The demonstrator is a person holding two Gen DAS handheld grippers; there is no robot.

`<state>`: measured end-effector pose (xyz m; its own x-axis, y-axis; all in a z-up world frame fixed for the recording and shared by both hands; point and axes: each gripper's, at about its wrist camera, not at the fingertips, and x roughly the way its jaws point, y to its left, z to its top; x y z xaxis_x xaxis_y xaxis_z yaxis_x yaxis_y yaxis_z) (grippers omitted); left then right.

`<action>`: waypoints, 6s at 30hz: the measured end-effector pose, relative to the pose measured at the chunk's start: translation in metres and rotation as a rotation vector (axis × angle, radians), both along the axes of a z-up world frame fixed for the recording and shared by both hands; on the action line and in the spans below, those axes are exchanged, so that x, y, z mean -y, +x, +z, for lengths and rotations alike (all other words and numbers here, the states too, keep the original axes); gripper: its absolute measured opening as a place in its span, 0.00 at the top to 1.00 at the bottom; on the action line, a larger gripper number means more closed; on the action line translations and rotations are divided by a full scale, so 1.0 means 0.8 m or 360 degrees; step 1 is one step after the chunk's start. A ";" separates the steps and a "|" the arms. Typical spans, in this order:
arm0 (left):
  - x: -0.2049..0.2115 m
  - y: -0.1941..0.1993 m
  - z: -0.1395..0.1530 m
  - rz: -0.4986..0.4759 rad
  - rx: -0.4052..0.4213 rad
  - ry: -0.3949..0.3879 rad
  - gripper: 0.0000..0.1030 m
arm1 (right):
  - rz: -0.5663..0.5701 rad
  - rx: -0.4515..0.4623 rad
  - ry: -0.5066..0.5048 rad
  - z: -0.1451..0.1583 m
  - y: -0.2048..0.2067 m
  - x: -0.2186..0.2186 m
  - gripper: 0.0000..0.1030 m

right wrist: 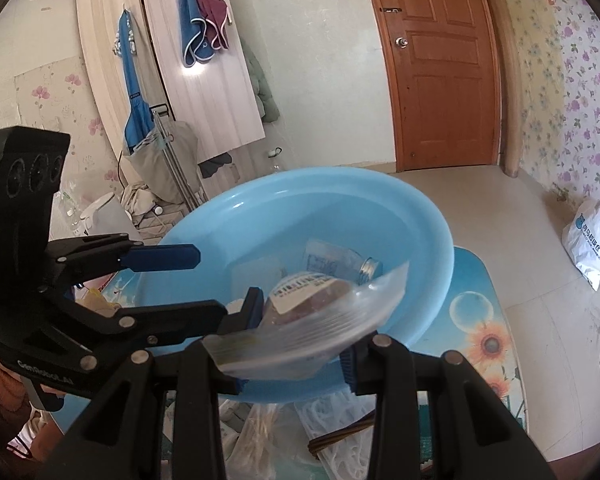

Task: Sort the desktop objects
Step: 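Open the left tool to drop the disc while the right tool drops the bag into the basin, then withdraw both tools from the basin back toward the table items, then grasp the orange snack packet with the right tool while the left tool grasps the white plush doll, then lift the snack packet with the right tool while the left tool lifts the plush doll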

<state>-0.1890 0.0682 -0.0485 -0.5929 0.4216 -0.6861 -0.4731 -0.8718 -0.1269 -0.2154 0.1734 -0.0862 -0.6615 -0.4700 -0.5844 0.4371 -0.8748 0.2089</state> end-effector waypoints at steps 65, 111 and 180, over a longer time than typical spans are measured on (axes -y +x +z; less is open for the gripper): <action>0.078 0.154 0.017 0.0350 -0.0263 -0.0068 0.00 | -0.0212 -0.0059 0.0181 0.005 0.135 0.029 0.00; 0.220 0.162 -0.065 0.0562 -0.0053 -0.0112 0.00 | -0.0413 0.0164 0.0164 -0.034 0.110 -0.028 0.04; 0.228 0.139 -0.109 0.0655 0.0135 -0.0245 0.12 | -0.0505 0.0319 0.0251 -0.073 0.106 -0.076 0.68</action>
<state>-0.0780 -0.1144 -0.1356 -0.6290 0.0517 -0.7757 -0.0765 -0.9971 -0.0044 -0.1308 0.2342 -0.1442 -0.6249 -0.1551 -0.7652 0.1042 -0.9879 0.1152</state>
